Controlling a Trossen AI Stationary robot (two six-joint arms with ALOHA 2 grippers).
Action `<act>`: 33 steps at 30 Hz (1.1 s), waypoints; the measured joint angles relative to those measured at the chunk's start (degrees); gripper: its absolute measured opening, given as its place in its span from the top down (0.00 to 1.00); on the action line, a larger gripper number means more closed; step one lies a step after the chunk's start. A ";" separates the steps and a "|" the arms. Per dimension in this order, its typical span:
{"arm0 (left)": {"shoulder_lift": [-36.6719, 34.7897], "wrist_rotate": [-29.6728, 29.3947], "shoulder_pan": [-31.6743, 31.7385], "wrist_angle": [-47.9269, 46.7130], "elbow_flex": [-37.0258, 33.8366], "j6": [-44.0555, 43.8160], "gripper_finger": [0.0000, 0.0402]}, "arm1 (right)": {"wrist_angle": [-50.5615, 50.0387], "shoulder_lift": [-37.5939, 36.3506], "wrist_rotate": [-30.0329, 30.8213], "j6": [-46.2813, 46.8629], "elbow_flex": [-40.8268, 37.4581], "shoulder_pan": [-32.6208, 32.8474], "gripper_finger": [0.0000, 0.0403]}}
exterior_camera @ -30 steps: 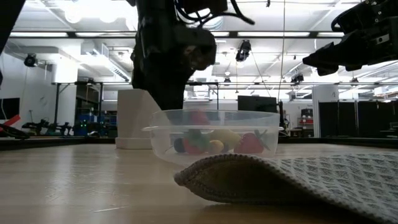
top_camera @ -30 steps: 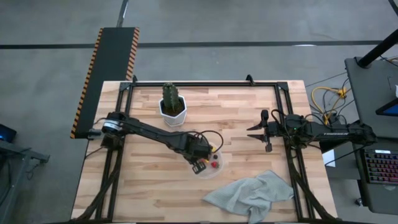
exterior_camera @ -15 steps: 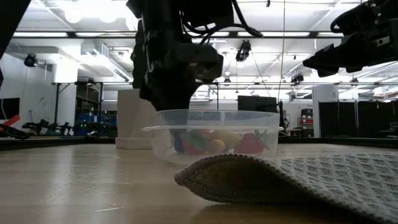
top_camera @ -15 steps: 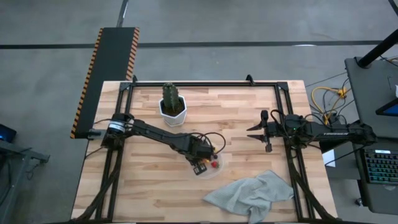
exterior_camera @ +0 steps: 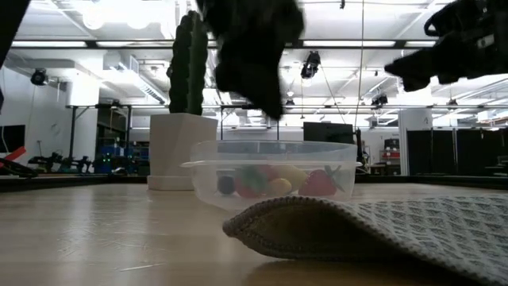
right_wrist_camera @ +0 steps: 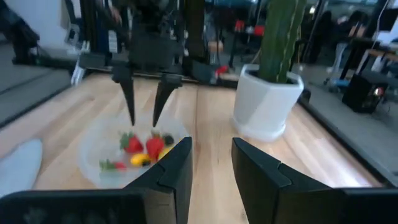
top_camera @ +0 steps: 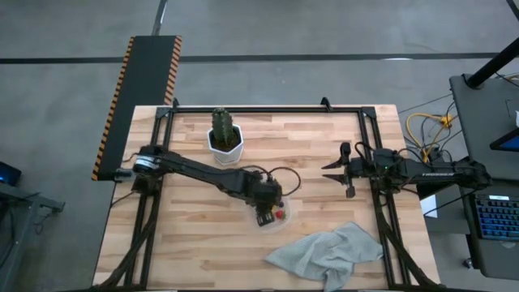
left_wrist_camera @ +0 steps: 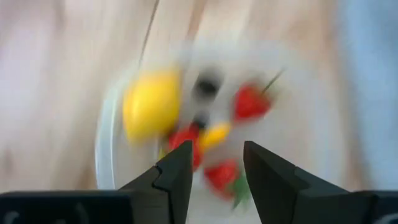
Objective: Pick and placing Produce into tupperware
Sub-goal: Put the red strawberry into the transparent container, then return to Home Position
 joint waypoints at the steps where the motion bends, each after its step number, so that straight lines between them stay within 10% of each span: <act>1: -1.37 -0.14 -0.01 2.51 0.00 2.83 0.69 | 1.46 0.00 -0.06 0.80 0.00 -0.01 0.74; 15: -31.62 -16.20 -3.67 18.61 -6.70 36.19 0.85 | 6.56 -0.07 -1.38 7.18 6.82 0.13 0.74; 33: -76.34 -22.10 -6.94 19.30 -39.92 35.57 1.00 | -8.26 -0.07 1.45 0.72 16.15 0.11 0.74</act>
